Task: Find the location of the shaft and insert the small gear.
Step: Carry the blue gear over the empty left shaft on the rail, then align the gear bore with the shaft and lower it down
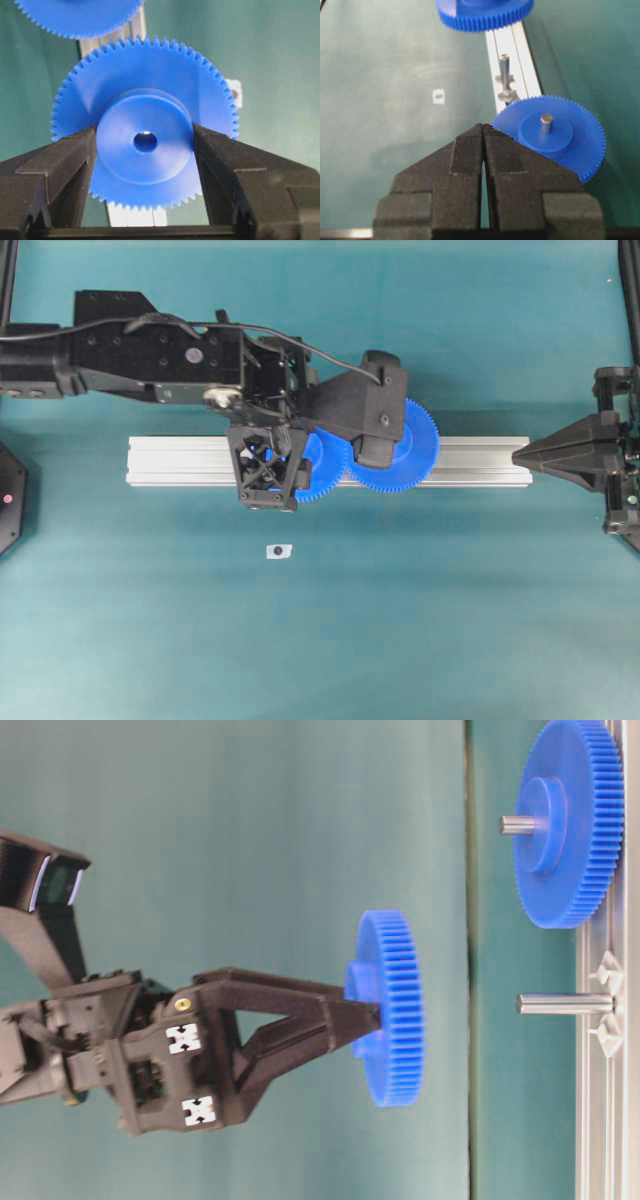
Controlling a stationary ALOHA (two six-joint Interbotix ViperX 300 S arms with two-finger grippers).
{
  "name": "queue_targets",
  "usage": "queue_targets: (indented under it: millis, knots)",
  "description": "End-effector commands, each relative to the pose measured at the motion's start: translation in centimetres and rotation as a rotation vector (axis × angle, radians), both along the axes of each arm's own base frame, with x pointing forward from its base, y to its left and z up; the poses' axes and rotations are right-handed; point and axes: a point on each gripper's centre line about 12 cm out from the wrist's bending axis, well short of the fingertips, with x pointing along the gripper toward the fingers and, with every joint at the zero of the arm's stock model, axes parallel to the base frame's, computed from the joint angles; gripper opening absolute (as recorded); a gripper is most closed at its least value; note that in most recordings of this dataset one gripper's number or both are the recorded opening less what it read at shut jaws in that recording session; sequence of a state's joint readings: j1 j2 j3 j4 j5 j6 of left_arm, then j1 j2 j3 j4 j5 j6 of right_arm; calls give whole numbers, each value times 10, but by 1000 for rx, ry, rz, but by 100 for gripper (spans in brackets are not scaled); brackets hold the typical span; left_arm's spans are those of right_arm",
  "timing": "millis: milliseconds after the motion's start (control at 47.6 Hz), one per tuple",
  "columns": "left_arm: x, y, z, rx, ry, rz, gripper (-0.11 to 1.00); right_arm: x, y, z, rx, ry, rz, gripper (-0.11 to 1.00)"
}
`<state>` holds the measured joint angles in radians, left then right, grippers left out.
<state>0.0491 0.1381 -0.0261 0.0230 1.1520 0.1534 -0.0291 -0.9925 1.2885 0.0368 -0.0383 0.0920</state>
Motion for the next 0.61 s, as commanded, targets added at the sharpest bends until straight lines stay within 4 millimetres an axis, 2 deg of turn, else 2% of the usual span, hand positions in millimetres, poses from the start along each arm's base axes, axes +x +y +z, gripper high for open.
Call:
queue_targets:
  millis: [0, 588]
  knots:
    - [4, 1, 15, 6, -47, 0, 63, 2, -1, 6, 10, -19, -6, -1]
    - [10, 4, -11, 7, -23, 3, 63, 2, -1, 5, 10, -17, -6, -1]
